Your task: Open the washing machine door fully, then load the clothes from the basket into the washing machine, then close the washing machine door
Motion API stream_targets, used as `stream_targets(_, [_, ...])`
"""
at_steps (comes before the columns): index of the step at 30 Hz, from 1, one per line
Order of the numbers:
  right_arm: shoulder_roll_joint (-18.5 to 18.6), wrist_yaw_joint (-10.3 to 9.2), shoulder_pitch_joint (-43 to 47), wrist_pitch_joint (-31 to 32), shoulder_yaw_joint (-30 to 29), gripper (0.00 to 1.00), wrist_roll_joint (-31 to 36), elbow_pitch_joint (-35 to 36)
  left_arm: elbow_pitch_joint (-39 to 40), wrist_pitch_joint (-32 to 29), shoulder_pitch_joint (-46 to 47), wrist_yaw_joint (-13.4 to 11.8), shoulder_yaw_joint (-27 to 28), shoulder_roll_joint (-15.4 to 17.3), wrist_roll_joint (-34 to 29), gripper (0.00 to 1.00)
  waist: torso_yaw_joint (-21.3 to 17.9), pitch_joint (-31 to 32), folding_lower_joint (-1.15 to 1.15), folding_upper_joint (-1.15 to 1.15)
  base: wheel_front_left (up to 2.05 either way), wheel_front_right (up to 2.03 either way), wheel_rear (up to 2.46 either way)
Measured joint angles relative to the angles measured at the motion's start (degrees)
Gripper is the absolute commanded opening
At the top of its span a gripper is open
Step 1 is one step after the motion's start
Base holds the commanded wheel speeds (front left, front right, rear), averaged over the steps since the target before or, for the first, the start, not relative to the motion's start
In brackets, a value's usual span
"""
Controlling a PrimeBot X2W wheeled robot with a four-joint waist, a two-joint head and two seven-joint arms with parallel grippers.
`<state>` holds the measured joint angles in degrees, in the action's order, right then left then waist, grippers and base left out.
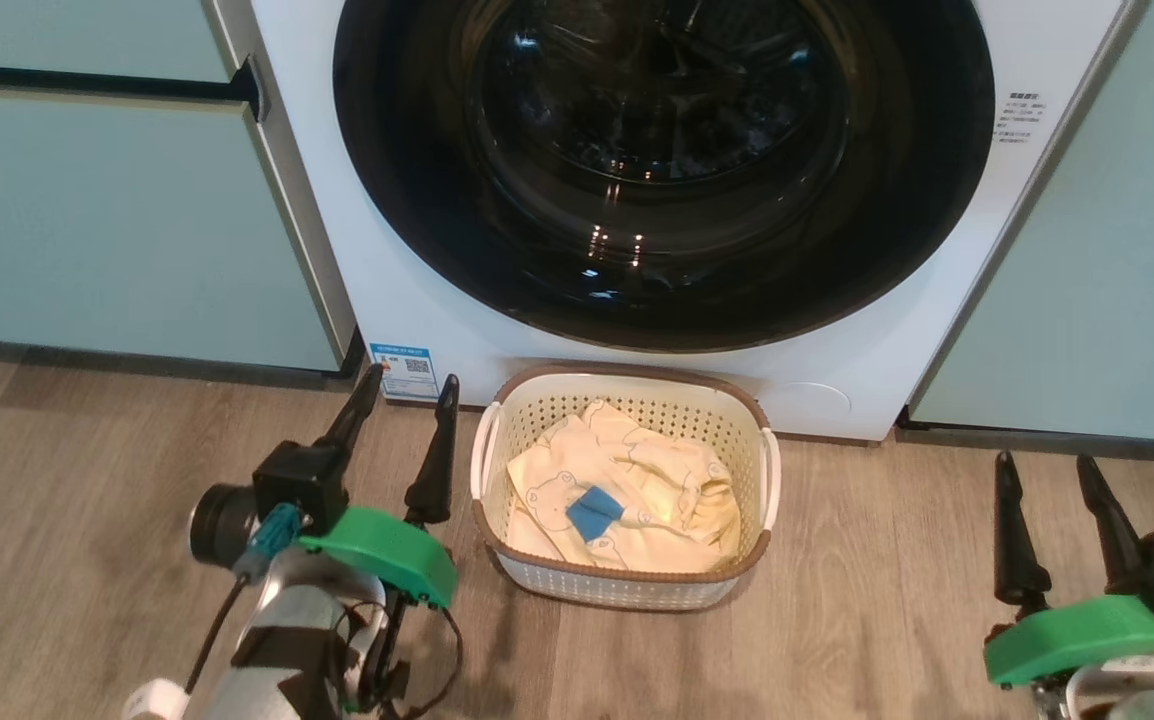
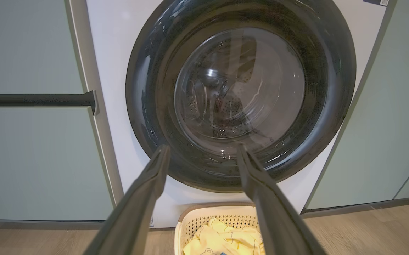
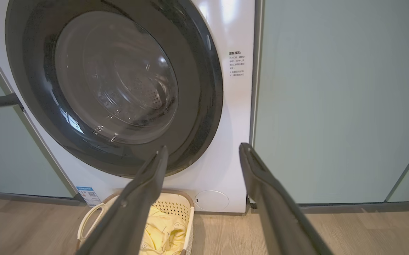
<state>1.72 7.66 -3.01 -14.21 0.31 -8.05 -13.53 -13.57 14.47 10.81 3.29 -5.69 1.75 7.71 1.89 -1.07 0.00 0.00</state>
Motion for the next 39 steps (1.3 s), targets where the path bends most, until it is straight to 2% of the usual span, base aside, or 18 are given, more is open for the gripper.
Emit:
stream_targets(6, [0.01, 0.0, 0.0, 0.0, 0.03, 1.0, -3.03, -0.01, -0.97, 0.0, 0.01, -0.01, 0.14, 0.0, 2.03, 1.0, -0.05, -0.07, 0.0, 0.0, 0.0, 0.0, 0.0])
stream_targets(31, [0.03, 0.0, 0.0, 0.0, 1.82, 1.0, -3.65, -0.36, -4.58, 0.0, 0.37, -0.42, -0.08, 0.01, 3.89, 1.0, 0.14, 0.53, 0.0, 0.0, 0.0, 0.01, -0.01])
stream_targets(39, [0.03, 0.0, 0.0, 0.0, 2.05, 1.0, -4.54, -0.43, -5.12, 0.0, 0.38, -0.41, -0.09, 0.01, 3.03, 1.0, -0.11, 0.47, 0.0, 0.0, 0.25, 0.62, -0.87])
